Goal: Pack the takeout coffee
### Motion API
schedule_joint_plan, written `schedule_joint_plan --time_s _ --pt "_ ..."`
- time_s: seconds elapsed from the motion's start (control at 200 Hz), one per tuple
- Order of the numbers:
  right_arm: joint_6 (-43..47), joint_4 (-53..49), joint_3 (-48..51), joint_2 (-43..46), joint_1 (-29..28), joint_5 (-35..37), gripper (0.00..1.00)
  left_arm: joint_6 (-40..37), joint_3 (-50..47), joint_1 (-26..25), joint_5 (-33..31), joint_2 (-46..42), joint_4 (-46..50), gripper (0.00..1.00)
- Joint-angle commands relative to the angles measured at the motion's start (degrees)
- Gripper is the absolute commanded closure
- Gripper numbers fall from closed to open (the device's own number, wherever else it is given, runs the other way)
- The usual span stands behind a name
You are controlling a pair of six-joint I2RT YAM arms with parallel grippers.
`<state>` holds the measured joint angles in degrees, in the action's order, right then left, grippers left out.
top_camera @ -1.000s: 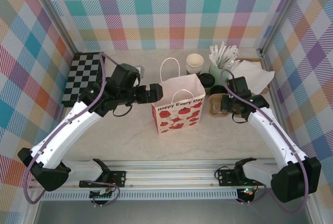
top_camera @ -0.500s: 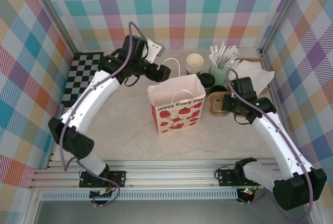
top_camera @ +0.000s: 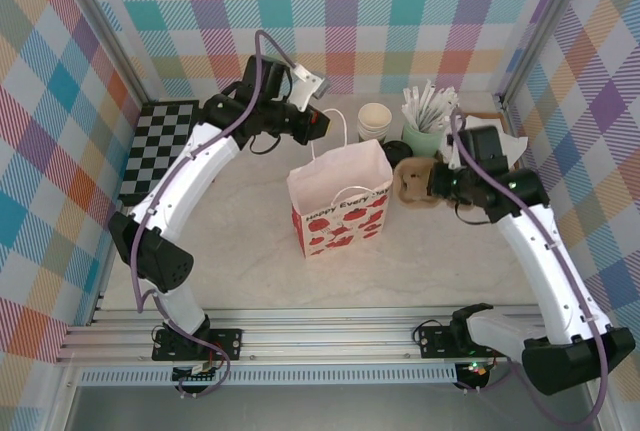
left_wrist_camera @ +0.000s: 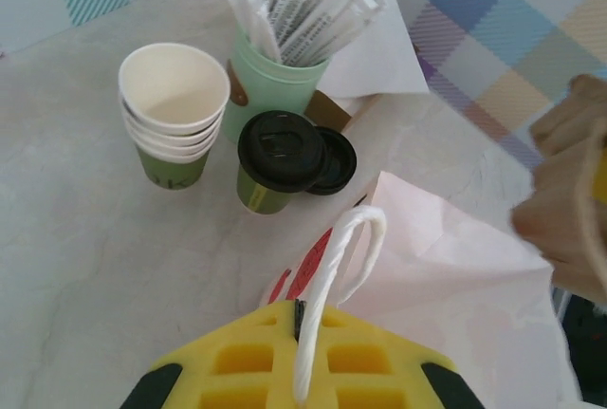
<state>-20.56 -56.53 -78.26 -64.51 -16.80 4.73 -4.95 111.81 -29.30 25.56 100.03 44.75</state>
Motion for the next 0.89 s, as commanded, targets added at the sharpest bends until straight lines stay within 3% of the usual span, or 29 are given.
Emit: schedule_joint_plan --time_s 0.0,0.215,0.43,0.66,0.89 --pt "-0.89 -5.73 -10.89 -3.6 0.35 -5.79 1.0 11.31 -1.17 -1.13 -4.11 -3.97 0.18 1.0" --pt "1.94 -14.68 -33.1 -18.62 0.23 -21.86 1.0 16.02 -3.82 -2.17 -2.6 -4.69 0.28 1.0" --pt "1.17 -9.06 -41.99 -27.0 -2.04 -40.1 1.0 15.15 -0.97 -1.86 -4.24 -2.87 2.63 1.0" --pt "-0.64 -7.34 -42.16 -31.68 -6.63 -46.3 1.0 17.12 -0.17 -0.78 -0.53 -1.18 2.3 1.0" --pt "-0.63 -6.2 -34.07 -31.04 -7.2 -45.35 1.0 20.72 -0.53 0.65 -4.67 -1.6 1.92 1.0"
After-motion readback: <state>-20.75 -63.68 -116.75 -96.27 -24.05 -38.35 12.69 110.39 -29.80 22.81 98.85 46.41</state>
